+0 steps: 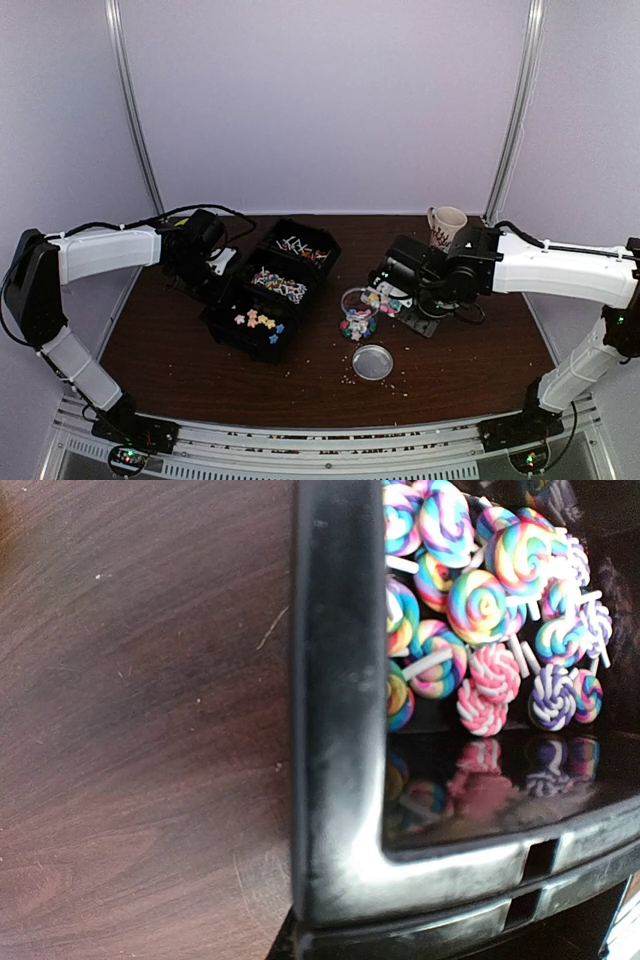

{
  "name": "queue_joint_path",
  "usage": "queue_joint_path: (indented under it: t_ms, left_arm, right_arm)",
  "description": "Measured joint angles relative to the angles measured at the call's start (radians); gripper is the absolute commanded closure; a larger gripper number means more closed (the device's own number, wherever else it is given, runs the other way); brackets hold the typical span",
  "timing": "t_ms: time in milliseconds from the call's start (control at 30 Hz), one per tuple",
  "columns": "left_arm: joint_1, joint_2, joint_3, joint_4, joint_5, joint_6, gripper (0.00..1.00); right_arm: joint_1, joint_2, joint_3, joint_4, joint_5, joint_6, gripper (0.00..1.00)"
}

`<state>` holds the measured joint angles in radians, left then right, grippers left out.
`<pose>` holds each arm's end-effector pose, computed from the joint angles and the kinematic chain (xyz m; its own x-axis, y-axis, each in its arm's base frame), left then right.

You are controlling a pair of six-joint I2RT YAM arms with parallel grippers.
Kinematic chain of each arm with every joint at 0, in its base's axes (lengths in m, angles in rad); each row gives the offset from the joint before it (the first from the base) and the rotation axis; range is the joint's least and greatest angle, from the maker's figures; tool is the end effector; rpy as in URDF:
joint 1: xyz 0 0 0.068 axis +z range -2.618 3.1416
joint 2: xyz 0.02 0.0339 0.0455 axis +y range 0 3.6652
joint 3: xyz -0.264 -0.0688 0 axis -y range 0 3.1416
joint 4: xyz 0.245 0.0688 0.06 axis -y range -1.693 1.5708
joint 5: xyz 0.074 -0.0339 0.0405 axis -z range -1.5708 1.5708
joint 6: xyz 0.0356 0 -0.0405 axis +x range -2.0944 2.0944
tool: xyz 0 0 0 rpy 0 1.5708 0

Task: Pack the candies
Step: Place the fake candies in the packing bottle.

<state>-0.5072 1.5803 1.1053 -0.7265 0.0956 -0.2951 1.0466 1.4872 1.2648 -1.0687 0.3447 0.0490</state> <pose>0.2670 -0.1522 0.2167 -0.9293 0.1852 -0.3195 0.2543 0.9482 -0.1902 0.1505 0.2362 0.2777 -0.5181 -0.8041 -0.2916 -0.7436 0.5919 -0.3109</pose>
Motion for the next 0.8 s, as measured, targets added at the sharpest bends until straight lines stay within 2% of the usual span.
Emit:
queue_joint_path:
  t_ms: [800]
  left_arm:
    - [0.001, 0.000, 0.000, 0.000, 0.014, 0.000, 1.00]
  right_arm:
    - [0.008, 0.153, 0.174, -0.178, 0.029, -0.047, 1.00]
